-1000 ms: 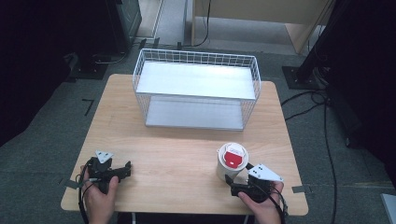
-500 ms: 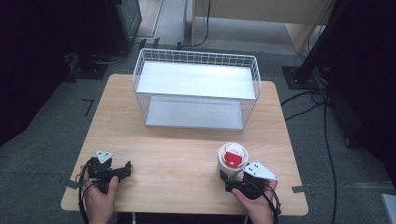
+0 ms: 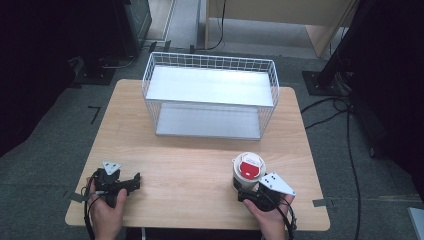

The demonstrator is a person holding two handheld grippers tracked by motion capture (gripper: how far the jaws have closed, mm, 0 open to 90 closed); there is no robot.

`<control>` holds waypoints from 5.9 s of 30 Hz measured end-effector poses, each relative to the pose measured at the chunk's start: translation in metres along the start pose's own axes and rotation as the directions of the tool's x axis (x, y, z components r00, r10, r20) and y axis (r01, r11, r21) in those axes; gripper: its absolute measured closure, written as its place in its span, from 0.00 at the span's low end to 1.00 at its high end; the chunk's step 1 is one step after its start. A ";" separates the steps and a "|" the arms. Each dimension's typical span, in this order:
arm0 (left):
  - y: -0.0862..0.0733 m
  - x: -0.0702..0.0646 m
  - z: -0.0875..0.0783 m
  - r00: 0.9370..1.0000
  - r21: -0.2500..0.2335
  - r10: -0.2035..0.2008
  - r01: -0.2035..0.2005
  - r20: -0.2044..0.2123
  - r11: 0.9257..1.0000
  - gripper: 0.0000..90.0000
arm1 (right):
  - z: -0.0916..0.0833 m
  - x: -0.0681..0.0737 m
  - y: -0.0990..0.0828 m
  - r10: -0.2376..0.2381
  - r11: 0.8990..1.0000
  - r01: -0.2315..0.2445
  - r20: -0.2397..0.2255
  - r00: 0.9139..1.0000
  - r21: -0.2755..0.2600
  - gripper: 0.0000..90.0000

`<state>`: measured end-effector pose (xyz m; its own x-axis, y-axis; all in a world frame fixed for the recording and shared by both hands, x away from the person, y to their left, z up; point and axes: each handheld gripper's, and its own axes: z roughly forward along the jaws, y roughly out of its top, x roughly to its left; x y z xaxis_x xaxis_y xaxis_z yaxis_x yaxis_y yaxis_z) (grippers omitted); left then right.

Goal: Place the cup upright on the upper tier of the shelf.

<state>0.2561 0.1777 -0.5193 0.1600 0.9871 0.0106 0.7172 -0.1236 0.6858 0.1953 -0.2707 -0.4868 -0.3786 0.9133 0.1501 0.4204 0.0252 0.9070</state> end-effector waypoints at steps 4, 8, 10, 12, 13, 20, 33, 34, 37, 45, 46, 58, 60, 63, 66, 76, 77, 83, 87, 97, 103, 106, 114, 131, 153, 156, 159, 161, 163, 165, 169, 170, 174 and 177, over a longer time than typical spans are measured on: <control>0.000 0.000 0.000 1.000 0.000 0.000 0.000 0.000 1.000 0.00 | 0.005 0.001 0.000 0.023 0.999 -0.023 0.000 1.000 -0.030 0.09; 0.000 0.000 0.000 1.000 0.000 0.001 -0.001 0.001 1.000 0.00 | 0.008 0.002 0.000 0.035 0.998 -0.035 0.003 0.999 -0.045 0.09; 0.000 0.000 0.000 1.000 0.000 0.005 -0.005 0.002 1.000 0.00 | 0.008 0.004 0.000 0.023 0.998 -0.022 0.014 1.000 -0.055 0.09; 0.000 0.000 0.000 1.000 0.000 0.005 -0.005 0.002 1.000 0.00 | 0.008 0.005 0.000 0.012 0.998 -0.011 0.024 1.000 -0.061 0.10; 0.000 0.000 0.000 1.000 0.001 0.006 -0.006 0.003 1.000 0.00 | 0.008 0.005 0.000 0.014 0.998 -0.013 0.025 1.000 -0.065 0.10; 0.000 0.000 0.000 1.000 0.000 0.006 -0.006 0.003 1.000 0.00 | 0.006 -0.001 -0.002 0.053 0.994 -0.051 0.018 0.998 -0.092 0.11; 0.000 0.000 0.000 1.000 0.001 0.006 -0.006 0.003 1.000 0.00 | 0.004 0.005 0.000 0.049 0.992 -0.053 -0.039 0.998 -0.114 0.12; 0.000 0.000 0.000 1.000 0.001 0.006 -0.006 0.003 1.000 0.00 | 0.004 0.006 0.000 0.050 0.992 -0.055 -0.043 0.998 -0.114 0.12; 0.000 0.000 0.000 1.000 0.001 0.006 -0.006 0.003 1.000 0.00 | 0.003 0.007 0.000 0.040 0.991 -0.046 -0.051 0.998 -0.125 0.12; 0.000 0.000 0.000 1.000 0.001 0.006 -0.006 0.003 1.000 0.00 | -0.002 0.011 0.005 0.022 0.988 -0.031 -0.063 0.998 -0.152 0.12; 0.000 0.000 0.000 1.000 0.001 0.006 -0.006 0.003 1.000 0.00 | -0.002 0.012 0.005 0.016 0.987 -0.026 -0.060 0.998 -0.157 0.12; 0.000 0.000 0.000 1.000 0.001 0.006 -0.006 0.003 1.000 0.00 | -0.012 0.011 0.026 -0.009 0.976 -0.001 -0.046 0.999 -0.218 0.12; 0.000 0.000 0.000 1.000 0.001 0.007 -0.007 0.003 1.000 0.00 | -0.013 0.010 0.031 -0.012 0.973 0.003 -0.039 0.999 -0.230 0.12; 0.000 0.000 0.000 1.000 0.001 0.006 -0.006 0.003 1.000 0.00 | -0.016 0.008 0.044 -0.016 0.964 0.010 -0.022 1.000 -0.265 0.12; 0.000 0.000 0.000 1.000 0.001 0.006 -0.006 0.003 1.000 0.00 | -0.017 0.006 0.052 -0.018 0.958 0.014 -0.012 1.000 -0.285 0.12; 0.000 0.000 0.000 1.000 0.000 0.006 -0.006 0.003 1.000 0.00 | -0.017 0.003 0.088 -0.019 0.931 0.025 0.019 1.000 -0.364 0.12; 0.000 0.000 0.000 1.000 -0.001 0.004 -0.004 0.003 1.000 0.00 | -0.017 0.003 0.092 -0.022 0.928 0.029 0.021 1.000 -0.372 0.13; 0.000 0.000 0.000 1.000 0.001 0.006 -0.006 0.002 1.000 0.00 | -0.014 0.004 0.114 -0.049 0.916 0.058 0.033 0.998 -0.396 0.13; 0.000 0.000 0.000 1.000 0.000 0.006 -0.006 0.002 1.000 0.00 | -0.012 0.006 0.124 -0.055 0.910 0.064 0.035 0.998 -0.409 0.13; 0.000 0.000 0.000 1.000 0.000 0.006 -0.006 0.002 1.000 0.00 | 0.005 0.009 0.154 -0.063 0.896 0.073 0.037 0.997 -0.438 0.13; 0.000 0.000 0.000 1.000 0.000 0.007 -0.007 0.002 1.000 0.00 | 0.013 0.012 0.170 -0.067 0.891 0.078 0.041 0.997 -0.448 0.13; 0.000 0.000 0.000 1.000 0.001 0.007 -0.007 0.002 1.000 0.00 | 0.017 0.012 0.175 -0.066 0.888 0.078 0.043 0.997 -0.453 0.13; 0.000 0.000 0.000 1.000 0.002 0.008 -0.008 0.002 1.000 0.00 | 0.031 0.005 0.195 -0.043 0.883 0.068 0.065 0.997 -0.464 0.13; 0.000 0.000 0.000 1.000 0.001 0.008 -0.008 0.002 1.000 0.00 | 0.080 0.007 0.233 -0.012 0.889 0.032 0.047 0.999 -0.457 0.13; 0.000 0.000 0.000 1.000 0.001 0.006 -0.006 0.003 1.000 0.00 | 0.143 0.005 0.252 0.014 0.914 0.015 0.069 0.998 -0.406 0.13; 0.000 0.000 0.000 1.000 0.001 0.006 -0.006 0.003 1.000 0.00 | 0.145 0.004 0.252 0.019 0.915 0.012 0.072 0.997 -0.403 0.13; 0.000 0.000 0.000 1.000 0.002 0.007 -0.007 0.003 1.000 0.00 | 0.147 0.001 0.251 0.024 0.918 0.008 0.077 0.997 -0.397 0.12; 0.000 0.000 0.000 1.000 0.003 0.008 -0.008 0.003 1.000 0.00 | 0.148 0.000 0.249 0.026 0.921 0.008 0.081 0.996 -0.391 0.12; 0.000 0.000 0.000 1.000 0.002 0.008 -0.008 0.003 1.000 0.00 | 0.149 -0.001 0.248 0.026 0.922 0.009 0.084 0.996 -0.388 0.12; 0.000 0.000 0.000 1.000 0.003 0.008 -0.008 0.003 1.000 0.00 | 0.148 -0.002 0.247 0.021 0.920 0.012 0.079 0.997 -0.392 0.12; 0.000 0.000 0.000 1.000 0.003 0.008 -0.008 0.003 1.000 0.00 | 0.149 -0.001 0.247 0.012 0.919 0.021 0.081 0.997 -0.394 0.12; 0.000 0.000 0.000 1.000 0.003 0.008 -0.008 0.003 1.000 0.00 | 0.149 -0.001 0.246 0.002 0.918 0.030 0.081 0.997 -0.395 0.12; 0.000 0.000 0.000 1.000 0.003 0.008 -0.008 0.003 1.000 0.00 | 0.148 -0.001 0.245 -0.018 0.919 0.045 0.073 0.997 -0.393 0.11; 0.000 0.000 0.000 1.000 0.003 0.008 -0.008 0.003 1.000 0.00 | 0.148 -0.004 0.243 -0.008 0.922 0.030 0.058 0.998 -0.386 0.11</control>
<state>0.2560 0.1780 -0.5191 0.1680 0.9857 0.0141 0.7179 -0.1322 0.6834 0.4212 -0.2076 -0.3255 -0.3339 0.9350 0.1198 0.0579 -0.1065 0.9926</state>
